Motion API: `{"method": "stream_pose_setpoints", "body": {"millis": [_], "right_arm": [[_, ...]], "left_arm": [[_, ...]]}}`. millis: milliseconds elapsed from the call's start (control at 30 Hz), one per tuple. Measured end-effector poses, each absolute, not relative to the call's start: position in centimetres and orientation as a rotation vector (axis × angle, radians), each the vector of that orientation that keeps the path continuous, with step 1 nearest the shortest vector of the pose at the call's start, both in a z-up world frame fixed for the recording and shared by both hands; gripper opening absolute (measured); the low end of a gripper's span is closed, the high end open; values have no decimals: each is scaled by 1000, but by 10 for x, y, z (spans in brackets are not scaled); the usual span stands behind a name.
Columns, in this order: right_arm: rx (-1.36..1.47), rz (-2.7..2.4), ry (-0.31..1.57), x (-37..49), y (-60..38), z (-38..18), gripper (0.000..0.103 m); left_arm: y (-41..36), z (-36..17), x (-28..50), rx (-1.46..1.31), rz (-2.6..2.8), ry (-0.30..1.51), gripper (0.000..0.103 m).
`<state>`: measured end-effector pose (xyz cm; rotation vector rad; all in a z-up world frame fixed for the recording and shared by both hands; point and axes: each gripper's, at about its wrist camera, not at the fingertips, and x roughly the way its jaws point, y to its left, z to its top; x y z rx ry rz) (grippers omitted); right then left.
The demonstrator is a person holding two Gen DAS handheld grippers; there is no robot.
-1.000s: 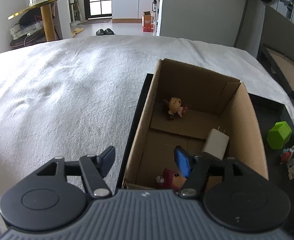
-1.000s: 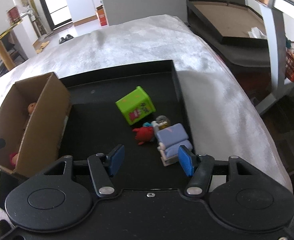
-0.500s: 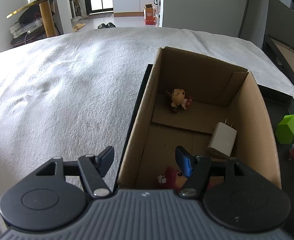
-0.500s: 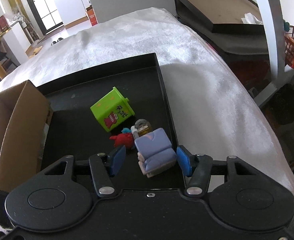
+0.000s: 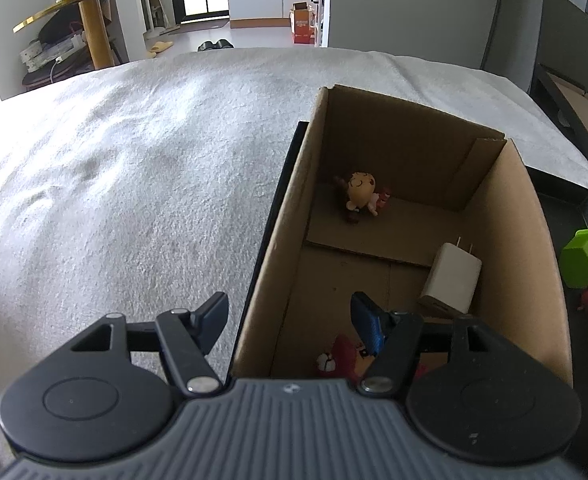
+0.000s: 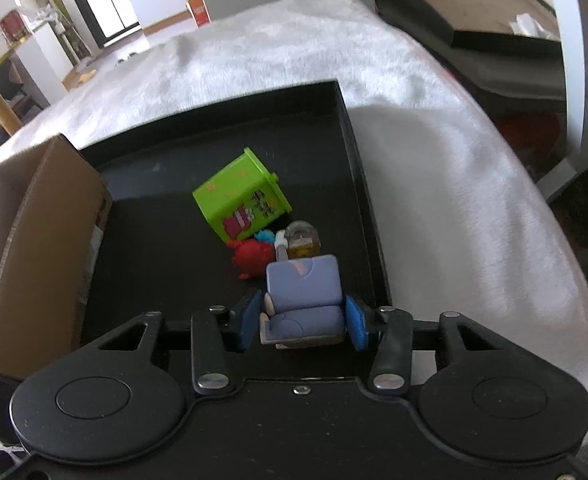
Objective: Organize rigid objects
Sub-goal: 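Carry the lavender armchair with the right gripper into the box and release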
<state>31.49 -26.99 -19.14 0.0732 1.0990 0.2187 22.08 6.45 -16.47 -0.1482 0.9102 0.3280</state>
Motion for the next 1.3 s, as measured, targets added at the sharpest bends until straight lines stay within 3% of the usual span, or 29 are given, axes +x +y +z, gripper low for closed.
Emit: {"method": "stream_pose_setpoints", "body": {"millis": [1300], "right_arm": [[45, 406, 930, 300, -184, -110, 44]], "left_arm": [[78, -156, 208, -222, 324, 858, 66]]}}
